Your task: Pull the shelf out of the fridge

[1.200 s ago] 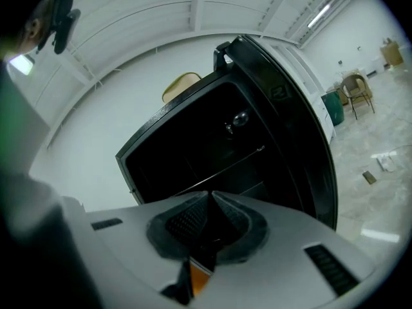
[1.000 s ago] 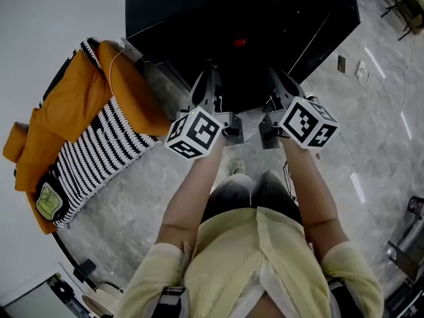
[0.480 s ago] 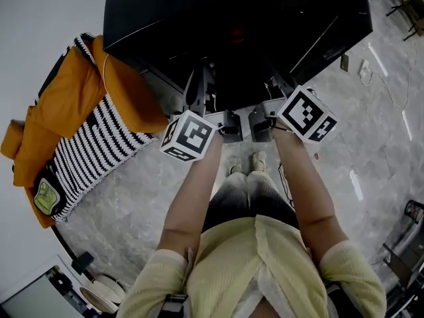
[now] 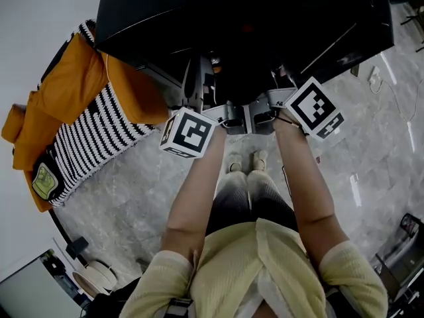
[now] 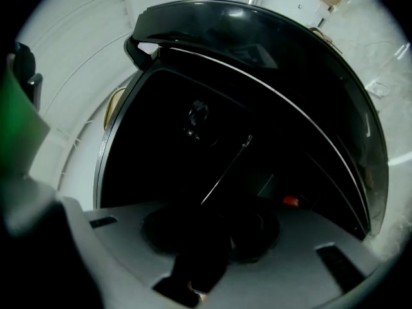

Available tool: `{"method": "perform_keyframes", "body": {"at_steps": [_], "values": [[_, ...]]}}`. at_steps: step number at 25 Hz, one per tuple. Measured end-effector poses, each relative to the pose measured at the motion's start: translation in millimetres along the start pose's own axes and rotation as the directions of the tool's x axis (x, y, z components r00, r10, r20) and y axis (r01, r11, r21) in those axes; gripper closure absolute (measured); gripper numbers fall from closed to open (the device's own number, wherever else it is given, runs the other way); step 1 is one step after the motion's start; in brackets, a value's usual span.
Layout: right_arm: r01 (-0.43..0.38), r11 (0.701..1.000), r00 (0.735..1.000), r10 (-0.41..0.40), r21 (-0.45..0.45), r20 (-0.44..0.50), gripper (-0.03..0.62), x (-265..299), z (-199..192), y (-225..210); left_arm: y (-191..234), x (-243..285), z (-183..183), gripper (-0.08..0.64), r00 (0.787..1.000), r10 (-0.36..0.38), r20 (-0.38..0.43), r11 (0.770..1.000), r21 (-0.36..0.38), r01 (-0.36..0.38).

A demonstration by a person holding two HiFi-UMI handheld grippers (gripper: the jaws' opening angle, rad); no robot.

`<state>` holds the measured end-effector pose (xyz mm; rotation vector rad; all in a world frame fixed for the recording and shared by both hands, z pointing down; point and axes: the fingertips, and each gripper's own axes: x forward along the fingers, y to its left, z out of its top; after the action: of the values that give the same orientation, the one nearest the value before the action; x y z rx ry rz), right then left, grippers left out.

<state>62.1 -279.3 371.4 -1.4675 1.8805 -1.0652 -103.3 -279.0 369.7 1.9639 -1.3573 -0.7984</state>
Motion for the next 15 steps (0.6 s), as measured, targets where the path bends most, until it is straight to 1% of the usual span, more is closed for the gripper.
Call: {"method": "perform_keyframes", "body": {"at_steps": [4, 6, 10, 15], "values": [[-0.018, 0.999, 1.000, 0.018, 0.033, -0.012, 0.488, 8, -3, 1, 2, 0, -1, 0.515, 1.000, 0.008, 0.029, 1.000, -0.022, -0.007], [-0.022, 0.999, 1.000, 0.022, 0.044, -0.012, 0.483, 10, -4, 0, 3, 1, -2, 0.482, 0.999, 0.003, 0.040, 0.999, -0.040, -0.001], [-0.021, 0.998, 1.000, 0.021, 0.052, 0.001, 0.483, 17, -1, -1, 4, 5, -1, 0.456, 0.998, 0.012, 0.060, 0.997, -0.083, -0.007], [-0.029, 0.998, 1.000, 0.028, 0.055, 0.003, 0.479, 26, 1, -1, 2, 13, 2, 0.443, 0.994, 0.008, 0.108, 0.987, -0.157, 0.009]]}}
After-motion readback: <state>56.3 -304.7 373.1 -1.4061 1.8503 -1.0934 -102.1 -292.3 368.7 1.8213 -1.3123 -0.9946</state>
